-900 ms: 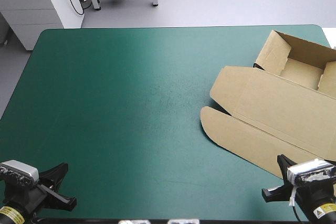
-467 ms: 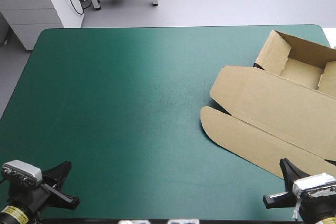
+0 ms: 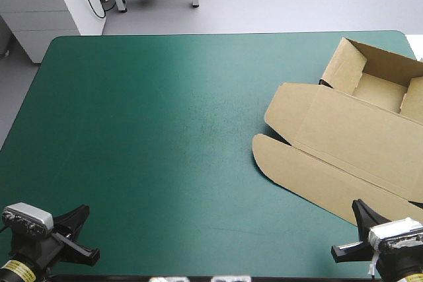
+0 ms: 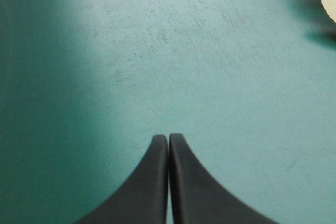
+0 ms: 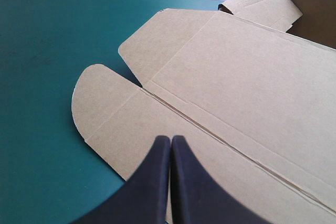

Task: Fold the box

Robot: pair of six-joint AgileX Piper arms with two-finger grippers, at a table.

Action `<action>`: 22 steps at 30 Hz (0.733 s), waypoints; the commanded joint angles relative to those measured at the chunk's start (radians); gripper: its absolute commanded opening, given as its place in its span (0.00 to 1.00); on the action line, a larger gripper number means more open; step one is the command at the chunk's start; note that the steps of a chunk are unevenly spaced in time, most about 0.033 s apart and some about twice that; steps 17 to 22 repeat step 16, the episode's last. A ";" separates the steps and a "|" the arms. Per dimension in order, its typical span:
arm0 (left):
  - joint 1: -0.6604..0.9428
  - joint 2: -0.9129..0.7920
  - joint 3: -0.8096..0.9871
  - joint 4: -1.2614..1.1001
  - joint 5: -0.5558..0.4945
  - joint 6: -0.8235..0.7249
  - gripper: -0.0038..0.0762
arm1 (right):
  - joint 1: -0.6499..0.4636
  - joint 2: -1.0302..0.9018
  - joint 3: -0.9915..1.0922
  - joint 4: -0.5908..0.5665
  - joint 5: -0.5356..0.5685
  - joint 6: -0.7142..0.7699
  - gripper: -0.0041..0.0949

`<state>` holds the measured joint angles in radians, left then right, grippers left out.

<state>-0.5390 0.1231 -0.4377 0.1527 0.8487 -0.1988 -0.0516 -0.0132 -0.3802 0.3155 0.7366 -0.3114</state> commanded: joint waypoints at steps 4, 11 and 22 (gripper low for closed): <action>-0.001 0.016 -0.027 0.005 -0.063 -0.009 0.04 | 0.002 -0.020 -0.020 0.012 -0.077 0.004 0.03; -0.001 0.016 -0.027 0.005 -0.063 -0.009 0.04 | 0.002 -0.020 -0.020 0.012 -0.077 0.004 0.03; -0.001 0.016 -0.027 0.005 -0.063 -0.009 0.04 | 0.002 -0.020 -0.020 0.012 -0.077 0.004 0.03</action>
